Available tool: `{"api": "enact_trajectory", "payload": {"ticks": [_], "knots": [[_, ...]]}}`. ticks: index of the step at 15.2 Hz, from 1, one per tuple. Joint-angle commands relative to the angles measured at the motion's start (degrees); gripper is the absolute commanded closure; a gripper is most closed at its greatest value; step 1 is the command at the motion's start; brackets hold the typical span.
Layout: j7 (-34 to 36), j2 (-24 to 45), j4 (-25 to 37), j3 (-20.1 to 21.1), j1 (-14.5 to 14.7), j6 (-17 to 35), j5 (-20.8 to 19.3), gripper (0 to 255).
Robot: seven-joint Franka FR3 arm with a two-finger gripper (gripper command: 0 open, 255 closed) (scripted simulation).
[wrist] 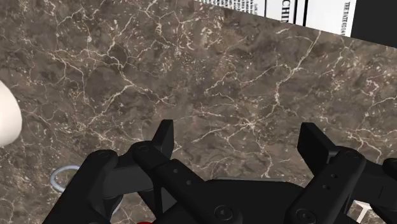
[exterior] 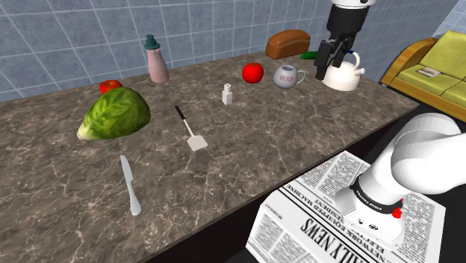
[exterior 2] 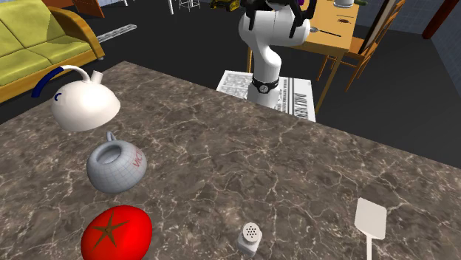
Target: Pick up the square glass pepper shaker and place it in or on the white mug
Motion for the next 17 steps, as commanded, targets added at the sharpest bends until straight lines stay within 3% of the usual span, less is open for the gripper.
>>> {"api": "enact_trajectory", "payload": {"ticks": [1,9,17], "knots": [[0.00,0.00,0.00,0.00,0.00,0.00,0.00,0],[3.10,18.77,7.05,0.46,-0.75,9.53,1.38,0],[5.58,37.89,18.89,0.57,-1.26,14.71,2.39,0]]}}
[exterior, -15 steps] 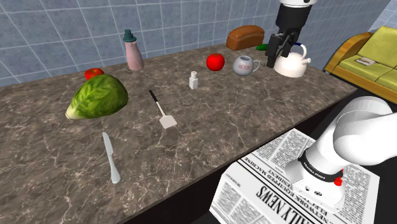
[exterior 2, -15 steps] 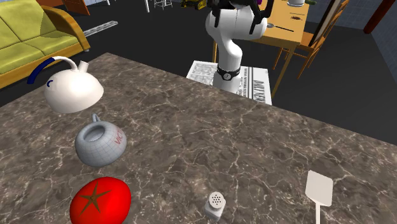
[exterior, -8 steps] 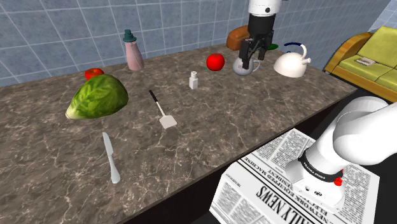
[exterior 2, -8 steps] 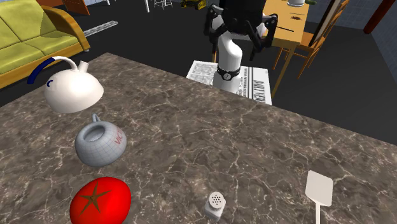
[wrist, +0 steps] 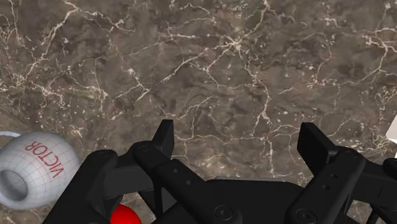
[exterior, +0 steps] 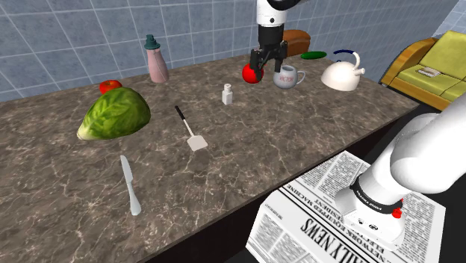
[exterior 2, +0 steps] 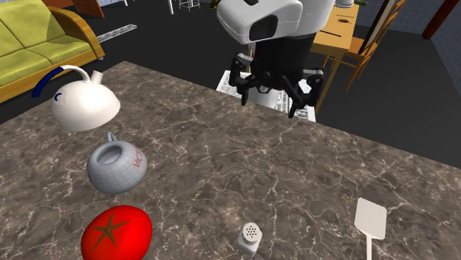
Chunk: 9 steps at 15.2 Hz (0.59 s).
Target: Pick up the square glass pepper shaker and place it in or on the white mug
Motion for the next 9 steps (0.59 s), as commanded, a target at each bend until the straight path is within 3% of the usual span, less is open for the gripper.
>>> {"api": "enact_trajectory", "payload": {"ticks": [1,9], "knots": [[0.41,4.60,2.57,-0.14,-0.19,1.49,0.21,0],[2.28,24.10,20.14,-0.39,-0.46,1.39,1.24,0]]}}
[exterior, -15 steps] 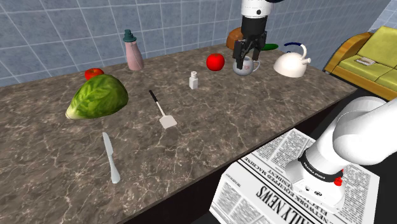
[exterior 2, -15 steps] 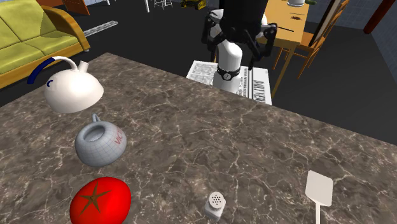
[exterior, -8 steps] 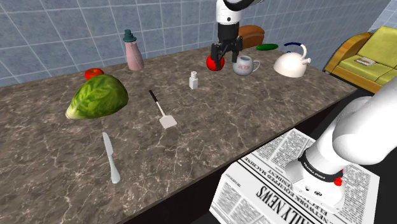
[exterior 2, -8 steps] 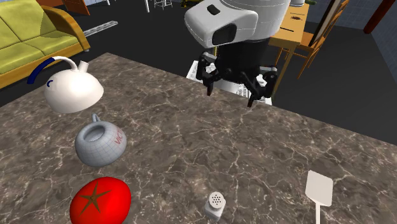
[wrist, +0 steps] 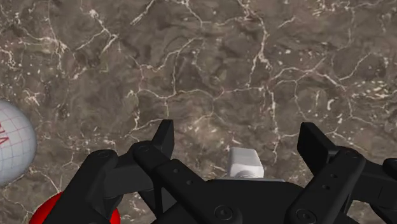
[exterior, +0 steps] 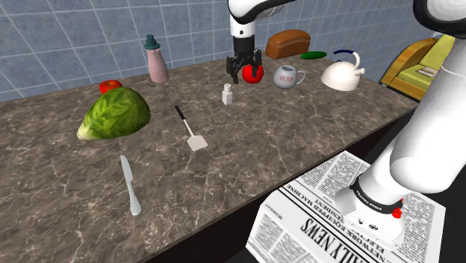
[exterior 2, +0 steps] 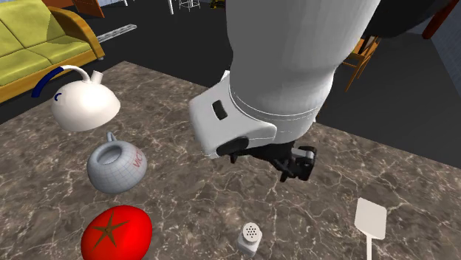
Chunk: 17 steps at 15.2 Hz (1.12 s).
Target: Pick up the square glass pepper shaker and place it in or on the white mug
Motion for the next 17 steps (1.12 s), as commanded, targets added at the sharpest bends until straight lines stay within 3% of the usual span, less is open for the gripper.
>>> {"api": "enact_trajectory", "payload": {"ticks": [1,9,17], "knots": [[0.58,5.33,5.36,-0.03,0.03,-0.53,0.29,0],[2.18,27.48,32.34,-0.35,-0.19,-7.27,1.48,0],[2.12,26.78,25.41,-0.33,-0.13,-1.04,1.53,0]]}}
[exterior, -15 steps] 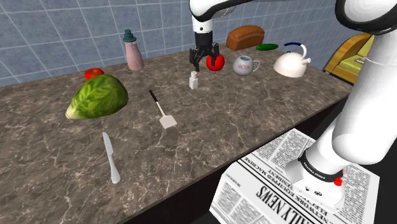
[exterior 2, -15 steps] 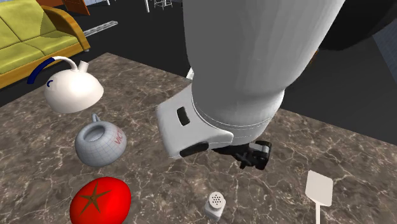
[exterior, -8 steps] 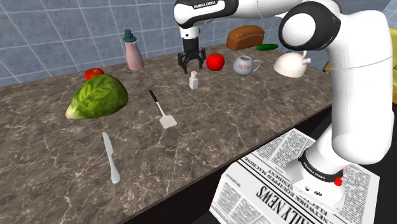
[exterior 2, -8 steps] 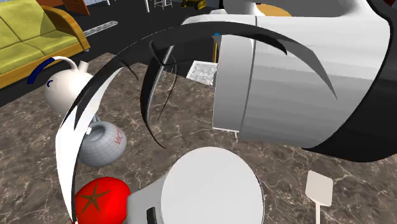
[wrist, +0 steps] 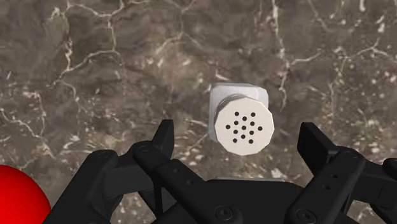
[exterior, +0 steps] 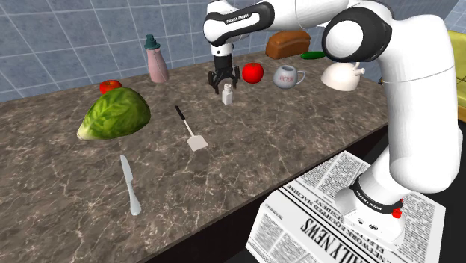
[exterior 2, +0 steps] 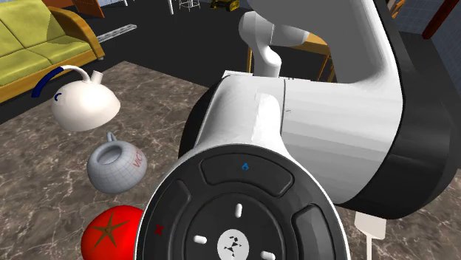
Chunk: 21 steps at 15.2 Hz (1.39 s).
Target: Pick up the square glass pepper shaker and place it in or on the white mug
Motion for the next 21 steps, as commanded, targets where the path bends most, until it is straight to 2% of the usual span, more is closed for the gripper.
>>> {"api": "enact_trajectory", "payload": {"ticks": [1,7,8,17,21], "knots": [[0.03,0.02,-0.64,0.01,0.03,0.69,0.01,0],[0.03,0.02,-0.62,0.01,0.03,0.67,0.01,0],[0.03,0.02,-0.62,0.01,0.03,0.67,0.01,255],[0.03,0.02,-0.63,0.01,0.03,0.68,0.01,255],[0.11,-0.87,1.00,0.02,0.02,-1.85,0.01,255]]}}
